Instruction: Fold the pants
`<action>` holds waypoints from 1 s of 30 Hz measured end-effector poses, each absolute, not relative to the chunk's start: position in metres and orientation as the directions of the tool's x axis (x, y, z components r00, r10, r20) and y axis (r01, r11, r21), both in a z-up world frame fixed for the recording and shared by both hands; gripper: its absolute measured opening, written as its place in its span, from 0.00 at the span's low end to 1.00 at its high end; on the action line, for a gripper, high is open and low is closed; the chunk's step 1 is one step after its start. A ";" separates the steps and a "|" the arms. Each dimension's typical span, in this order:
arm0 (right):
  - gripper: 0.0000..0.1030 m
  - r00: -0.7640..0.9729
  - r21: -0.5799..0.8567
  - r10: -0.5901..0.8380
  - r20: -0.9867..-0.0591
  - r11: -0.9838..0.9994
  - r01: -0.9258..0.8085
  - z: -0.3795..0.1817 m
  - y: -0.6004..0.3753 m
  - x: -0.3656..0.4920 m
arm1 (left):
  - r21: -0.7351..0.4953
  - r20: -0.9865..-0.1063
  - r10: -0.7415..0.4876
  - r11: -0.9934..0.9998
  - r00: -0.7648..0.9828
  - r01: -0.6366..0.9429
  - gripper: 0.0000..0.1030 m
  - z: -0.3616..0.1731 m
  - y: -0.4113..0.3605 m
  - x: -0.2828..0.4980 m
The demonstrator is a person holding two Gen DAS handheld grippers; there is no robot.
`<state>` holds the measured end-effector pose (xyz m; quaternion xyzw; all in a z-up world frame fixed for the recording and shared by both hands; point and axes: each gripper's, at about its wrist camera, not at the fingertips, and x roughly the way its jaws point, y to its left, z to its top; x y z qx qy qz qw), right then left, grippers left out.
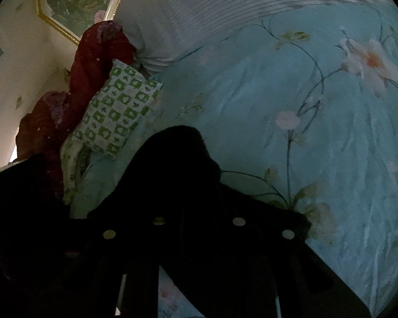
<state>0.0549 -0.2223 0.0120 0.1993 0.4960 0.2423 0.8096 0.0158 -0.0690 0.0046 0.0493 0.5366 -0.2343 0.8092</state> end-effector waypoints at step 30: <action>0.58 0.521 0.561 0.400 -0.754 0.805 0.195 0.031 -0.274 -0.010 | -0.215 -0.881 -0.411 0.787 0.233 0.578 0.67 0.022 -0.053 -0.017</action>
